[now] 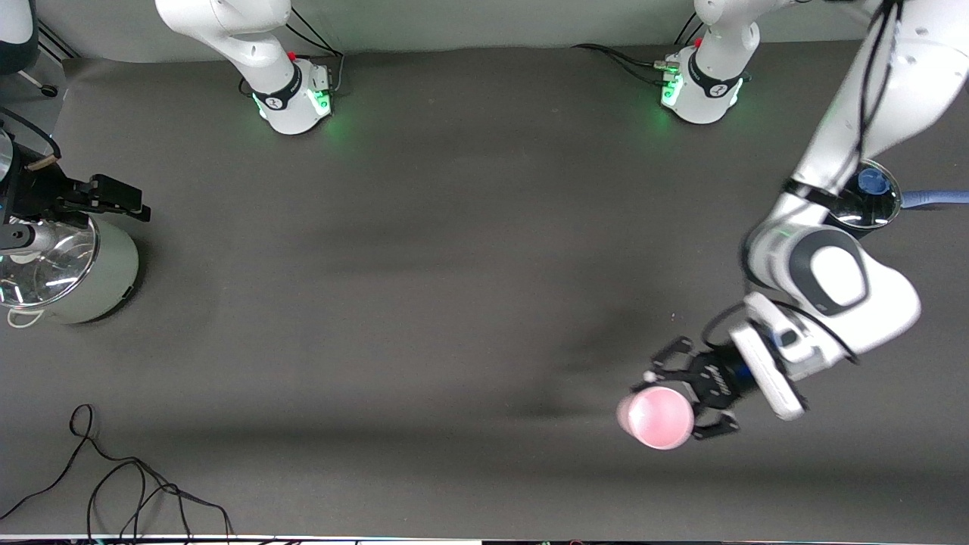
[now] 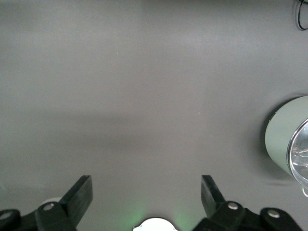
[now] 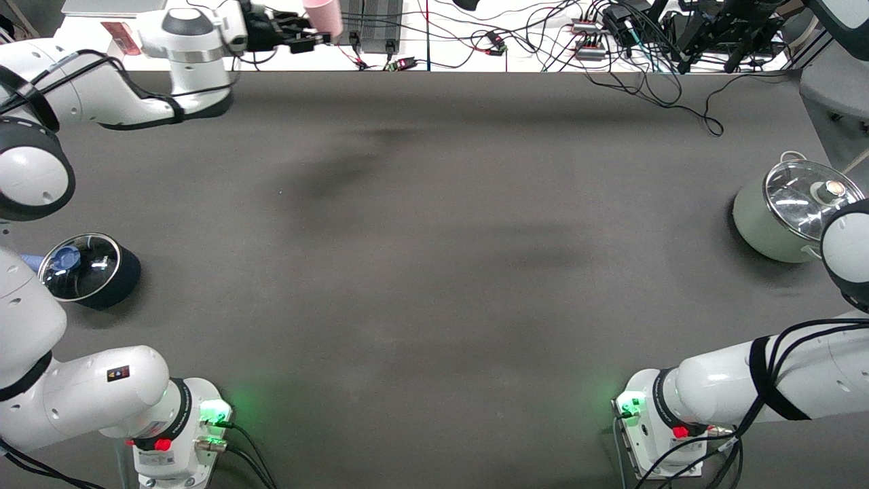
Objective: Transfer pink cup from left to right arm
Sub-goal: 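Lift the pink cup and carry it toward the table middle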
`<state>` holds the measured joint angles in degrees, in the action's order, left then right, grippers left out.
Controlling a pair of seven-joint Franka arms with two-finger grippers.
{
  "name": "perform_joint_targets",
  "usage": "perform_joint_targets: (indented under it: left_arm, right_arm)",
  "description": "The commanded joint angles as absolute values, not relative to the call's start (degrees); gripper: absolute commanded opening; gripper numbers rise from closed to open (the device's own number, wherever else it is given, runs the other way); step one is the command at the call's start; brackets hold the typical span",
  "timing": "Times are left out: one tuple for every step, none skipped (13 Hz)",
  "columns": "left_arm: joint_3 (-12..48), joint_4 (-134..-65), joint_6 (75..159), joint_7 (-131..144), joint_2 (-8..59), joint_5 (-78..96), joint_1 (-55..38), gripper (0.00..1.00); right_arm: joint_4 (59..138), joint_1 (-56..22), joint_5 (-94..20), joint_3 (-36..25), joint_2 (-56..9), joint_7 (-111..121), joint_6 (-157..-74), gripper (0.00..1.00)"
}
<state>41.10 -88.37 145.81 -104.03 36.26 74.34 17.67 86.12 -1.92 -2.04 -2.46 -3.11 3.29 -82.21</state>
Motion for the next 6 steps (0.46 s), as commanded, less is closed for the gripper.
perform_joint_targets:
  left_arm:
    - [49.45, -92.81, 158.76, -103.27, 32.60, 79.09, 17.94, 0.39]
    - [52.88, -93.77, 164.56, -103.27, 32.69, 79.19, 16.89, 0.39]
    - [56.22, -94.39, 170.19, -103.27, 32.70, 79.54, 16.18, 0.40]
    - [59.03, -94.39, 174.86, -103.27, 33.13, 79.89, 15.04, 0.40]
    - [59.50, -94.39, 179.17, -103.27, 33.22, 79.89, 12.51, 0.40]
    - [59.50, -94.39, 182.60, -103.27, 33.40, 79.98, 9.44, 0.40]
  right_arm:
    - [85.08, -2.11, -1.49, -2.46, -3.43, 2.37, -81.39, 1.00]
    - [85.08, -2.11, -1.49, -2.55, -3.43, 2.29, -81.30, 1.00]
    - [85.17, -2.11, -1.49, -2.55, -3.43, 2.29, -81.30, 1.00]
    - [85.34, -2.11, -1.49, -2.55, -3.43, 2.29, -81.04, 1.00]
    - [85.34, -2.11, -1.49, -2.55, -3.43, 2.29, -80.60, 1.00]
    - [85.34, -2.11, -1.49, -2.55, -3.43, 2.29, -80.51, 1.00]
